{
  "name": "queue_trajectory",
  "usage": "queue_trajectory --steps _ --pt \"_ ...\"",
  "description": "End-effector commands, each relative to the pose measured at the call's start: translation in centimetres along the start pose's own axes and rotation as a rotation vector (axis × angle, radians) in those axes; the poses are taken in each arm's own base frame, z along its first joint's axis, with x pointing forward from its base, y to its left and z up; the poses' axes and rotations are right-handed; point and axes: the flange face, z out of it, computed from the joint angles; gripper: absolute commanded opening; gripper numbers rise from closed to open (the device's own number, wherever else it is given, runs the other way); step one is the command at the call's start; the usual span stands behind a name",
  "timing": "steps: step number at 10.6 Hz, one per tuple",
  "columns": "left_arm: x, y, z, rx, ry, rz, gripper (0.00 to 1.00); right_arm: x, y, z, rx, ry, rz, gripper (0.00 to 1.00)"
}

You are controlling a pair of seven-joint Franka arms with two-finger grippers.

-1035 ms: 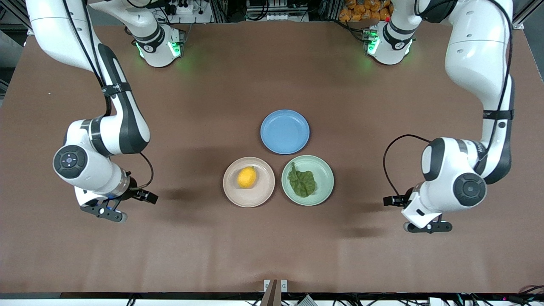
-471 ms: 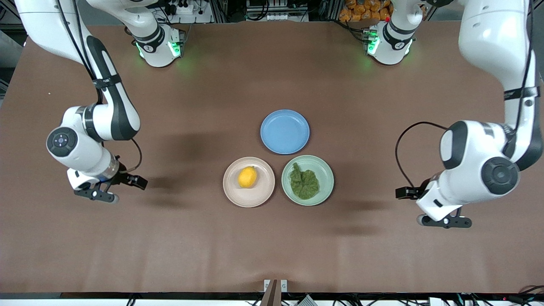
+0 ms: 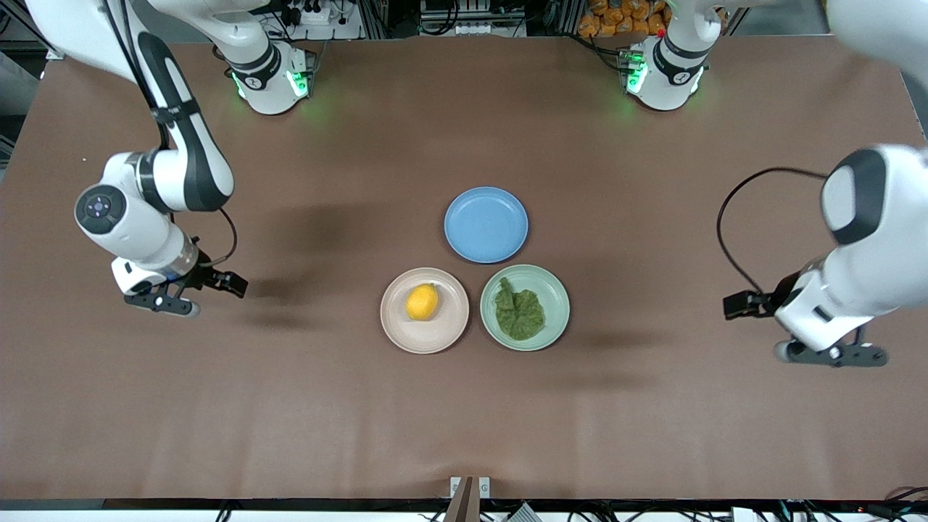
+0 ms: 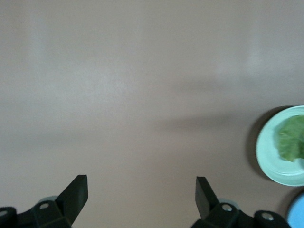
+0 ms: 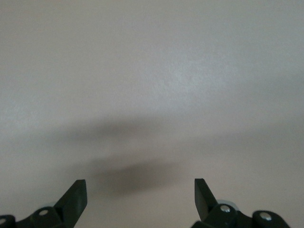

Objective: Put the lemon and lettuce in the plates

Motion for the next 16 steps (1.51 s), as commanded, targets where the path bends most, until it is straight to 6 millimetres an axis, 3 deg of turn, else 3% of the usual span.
queue_trajectory --steps 1,4,6,8,16 --pt "-3.7 0.6 -6.3 -0.039 -0.011 0.007 1.0 -2.5 0.7 -2.1 -0.001 -0.005 -0.017 1.0" --pt "-7.5 -0.1 -10.5 -0.021 -0.074 -0.004 1.0 -2.7 1.3 -4.5 -0.003 -0.019 -0.063 1.0" --pt "-8.8 0.2 -12.4 -0.021 -0.063 -0.01 1.0 -2.3 3.5 -5.3 -0.005 -0.026 -0.076 1.0" --pt "-11.3 -0.2 -13.7 -0.021 -0.059 -0.014 1.0 -2.4 3.6 -5.9 -0.005 -0.026 -0.076 1.0" --pt "-11.7 -0.8 -14.6 -0.022 -0.043 -0.037 1.0 -0.3 3.3 -11.0 -0.007 -0.079 -0.066 1.0"
